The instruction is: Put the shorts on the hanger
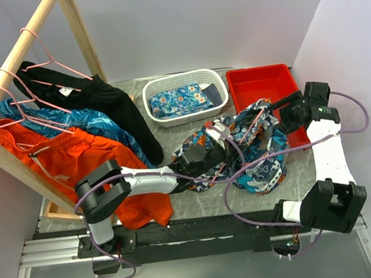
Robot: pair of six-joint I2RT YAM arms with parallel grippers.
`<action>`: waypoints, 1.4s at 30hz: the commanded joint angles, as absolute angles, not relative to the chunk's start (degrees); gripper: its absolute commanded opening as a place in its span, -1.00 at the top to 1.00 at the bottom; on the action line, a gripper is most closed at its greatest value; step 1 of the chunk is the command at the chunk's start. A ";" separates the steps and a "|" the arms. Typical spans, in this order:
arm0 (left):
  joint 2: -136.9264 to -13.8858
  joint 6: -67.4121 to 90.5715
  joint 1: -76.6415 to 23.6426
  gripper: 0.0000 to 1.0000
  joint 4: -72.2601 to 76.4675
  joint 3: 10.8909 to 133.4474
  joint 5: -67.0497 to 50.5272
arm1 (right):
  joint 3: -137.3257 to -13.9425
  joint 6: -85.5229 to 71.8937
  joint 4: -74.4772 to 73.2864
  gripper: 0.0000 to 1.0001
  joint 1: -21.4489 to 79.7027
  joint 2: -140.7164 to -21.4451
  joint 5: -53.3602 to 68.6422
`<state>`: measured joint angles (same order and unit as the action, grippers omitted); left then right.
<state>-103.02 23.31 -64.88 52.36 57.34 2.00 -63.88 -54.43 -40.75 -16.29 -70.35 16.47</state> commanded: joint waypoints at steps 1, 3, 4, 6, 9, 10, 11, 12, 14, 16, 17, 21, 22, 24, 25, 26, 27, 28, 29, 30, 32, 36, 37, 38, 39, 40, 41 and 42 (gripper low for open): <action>-103.18 17.41 -66.36 0.98 53.00 60.91 4.75 | -67.85 -54.23 -41.30 -0.50 -17.22 -70.49 14.42; -103.62 17.58 -66.36 0.98 52.65 61.35 4.92 | -67.59 -53.97 -41.75 -0.50 -17.75 -69.53 14.68; -103.80 17.58 -66.36 0.98 52.65 61.35 4.92 | -67.33 -53.70 -41.49 -0.50 -18.01 -68.74 14.50; -104.32 17.49 -66.36 0.98 52.56 61.61 4.66 | -66.10 -53.61 -40.44 -0.51 -18.19 -66.19 13.89; -104.85 17.32 -66.36 0.98 52.38 61.96 4.40 | -66.53 -52.83 -39.46 -0.53 -18.72 -65.74 15.28; -104.94 17.31 -66.36 0.98 52.21 61.96 4.39 | -67.14 -52.21 -39.55 -0.54 -18.72 -66.96 15.73; -105.12 17.31 -66.36 0.98 52.12 62.05 4.39 | -68.54 -52.12 -40.07 -0.54 -18.72 -67.76 15.99; -105.12 17.23 -66.36 0.98 52.29 61.96 4.39 | -69.08 -51.95 -39.99 -0.55 -18.72 -68.46 15.82; -105.12 16.88 -66.36 0.98 52.21 62.22 4.22 | -69.26 -51.68 -38.86 -0.55 -18.02 -70.04 15.56; -105.21 16.00 -66.44 0.98 51.77 62.66 4.13 | -69.08 -51.68 -37.35 -0.55 -17.32 -72.75 15.21; -105.38 15.47 -66.53 0.98 51.07 63.45 4.13 | -70.13 -51.42 -37.88 -0.55 -16.88 -74.17 15.64; -106.00 13.10 -67.15 0.98 49.84 64.42 4.22 | -73.12 -49.57 -39.02 -0.55 -15.21 -79.36 15.21; -106.17 12.14 -67.32 0.98 49.66 64.60 4.48 | -73.47 -49.48 -39.20 -0.55 -15.03 -80.50 15.12; -106.70 10.99 -67.50 0.98 48.26 65.65 4.40 | -73.83 -49.13 -39.03 -0.54 -13.98 -81.12 14.94; -106.96 10.03 -67.67 0.98 47.47 66.52 4.13 | -73.74 -48.96 -38.76 -0.52 -13.63 -81.21 14.59; -107.40 9.50 -67.68 0.98 46.68 67.06 3.78 | -72.87 -48.61 -38.32 -0.42 -13.28 -81.12 14.33; -107.49 9.06 -67.68 0.98 45.10 67.58 3.52 | -72.25 -48.17 -38.23 -0.36 -13.18 -81.04 14.41; -107.75 8.01 -67.68 0.98 44.48 68.46 3.34 | -70.33 -47.99 -37.80 -0.26 -13.18 -80.69 14.59; -107.93 7.65 -67.68 0.98 43.78 68.90 3.34 | -69.27 -47.90 -36.40 0.09 -13.18 -80.34 14.76; -107.93 7.39 -67.68 0.98 42.90 69.43 3.51 | -68.39 -47.55 -36.13 0.25 -13.18 -80.16 14.77; -108.11 7.47 -67.68 0.98 40.79 70.40 4.74 | -66.89 -47.03 -35.95 0.66 -13.18 -79.54 14.33; -108.11 10.97 -67.68 0.57 36.13 71.98 7.54 | -66.10 -45.44 -36.56 1.00 -13.36 -79.28 13.01; -107.67 12.12 -67.68 0.39 35.08 72.24 8.43 | -65.66 -45.44 -36.48 1.00 -13.36 -79.02 12.83; -107.32 13.00 -67.68 0.23 33.94 72.16 9.39 | -65.39 -45.35 -36.21 1.00 -13.36 -78.67 12.75; -106.97 15.44 -67.68 -0.16 33.23 72.07 11.32 | -64.96 -45.61 -35.95 1.00 -13.45 -77.62 12.83; -106.01 16.51 -67.68 -0.27 32.53 71.72 11.86 | -64.08 -45.70 -35.60 1.00 -13.36 -77.00 12.92; -105.56 17.39 -67.68 -0.33 30.43 71.54 12.39 | -63.72 -45.70 -34.81 1.00 -13.45 -76.38 12.92; -104.95 19.40 -67.59 -0.50 29.37 71.46 13.18 | -63.37 -45.62 -34.46 1.00 -13.45 -75.16 12.75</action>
